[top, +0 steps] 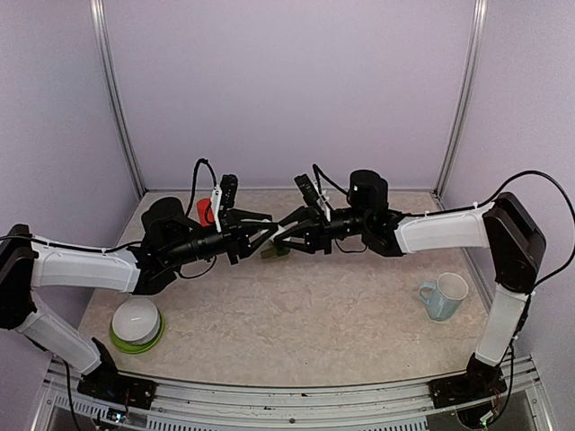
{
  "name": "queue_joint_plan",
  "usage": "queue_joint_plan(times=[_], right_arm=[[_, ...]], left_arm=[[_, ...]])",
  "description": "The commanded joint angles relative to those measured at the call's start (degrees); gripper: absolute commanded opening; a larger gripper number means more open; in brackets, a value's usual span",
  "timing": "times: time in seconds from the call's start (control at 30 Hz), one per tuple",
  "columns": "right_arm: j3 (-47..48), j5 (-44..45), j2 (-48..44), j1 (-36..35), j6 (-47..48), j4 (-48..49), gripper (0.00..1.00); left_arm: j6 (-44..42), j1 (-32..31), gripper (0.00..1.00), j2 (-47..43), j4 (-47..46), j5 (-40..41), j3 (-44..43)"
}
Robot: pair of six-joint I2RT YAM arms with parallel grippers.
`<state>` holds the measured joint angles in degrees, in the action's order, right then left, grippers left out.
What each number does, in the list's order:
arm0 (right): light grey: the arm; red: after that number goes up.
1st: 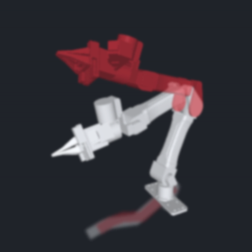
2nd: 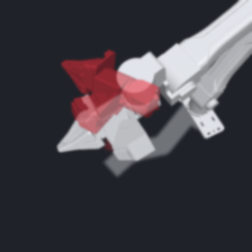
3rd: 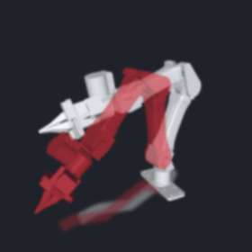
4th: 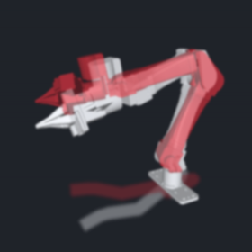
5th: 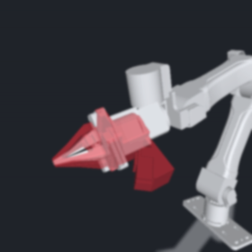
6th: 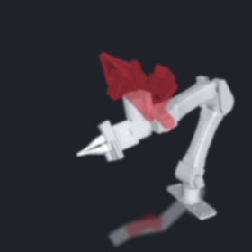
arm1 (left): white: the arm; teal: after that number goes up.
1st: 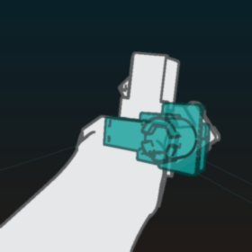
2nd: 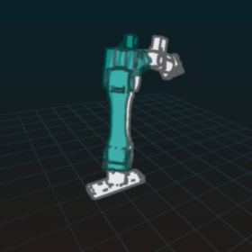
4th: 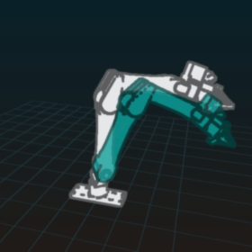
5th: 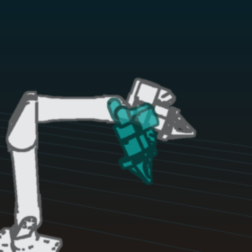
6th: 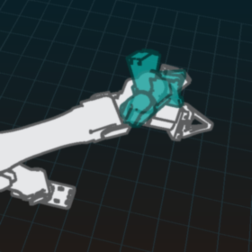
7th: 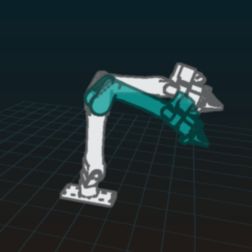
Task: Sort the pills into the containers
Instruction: Pass from the left arm to the right
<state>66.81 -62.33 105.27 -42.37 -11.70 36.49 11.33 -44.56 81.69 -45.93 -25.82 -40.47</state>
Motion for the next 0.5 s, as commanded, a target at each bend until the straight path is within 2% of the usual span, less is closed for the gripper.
queue_joint_plan(times=[0.0, 0.13, 0.2, 0.33, 0.47], right_arm=[[-0.64, 13.99, -3.63, -0.95, 6.24, -5.66, 0.15], [-2.91, 19.89, -5.41, -1.04, 6.30, -3.60, 0.12], [-3.70, 20.40, -5.84, -1.05, 6.18, -2.88, 0.11], [-2.76, 16.73, -5.63, -1.41, 5.87, -3.87, 0.11], [-1.46, 12.04, -5.07, -2.41, 4.76, -5.23, 0.11]], left_arm=[[8.73, -0.70, 0.32, 1.81, 3.75, 12.46, -3.74], [13.22, -0.88, 0.33, 1.71, 3.75, 15.06, -3.34], [13.67, -0.88, 0.36, 1.51, 3.50, 15.03, -3.30], [11.83, -0.88, 0.56, 0.05, 0.56, 13.72, -2.10], [6.24, -0.67, 0.90, -1.57, -2.51, 10.55, -1.30]])
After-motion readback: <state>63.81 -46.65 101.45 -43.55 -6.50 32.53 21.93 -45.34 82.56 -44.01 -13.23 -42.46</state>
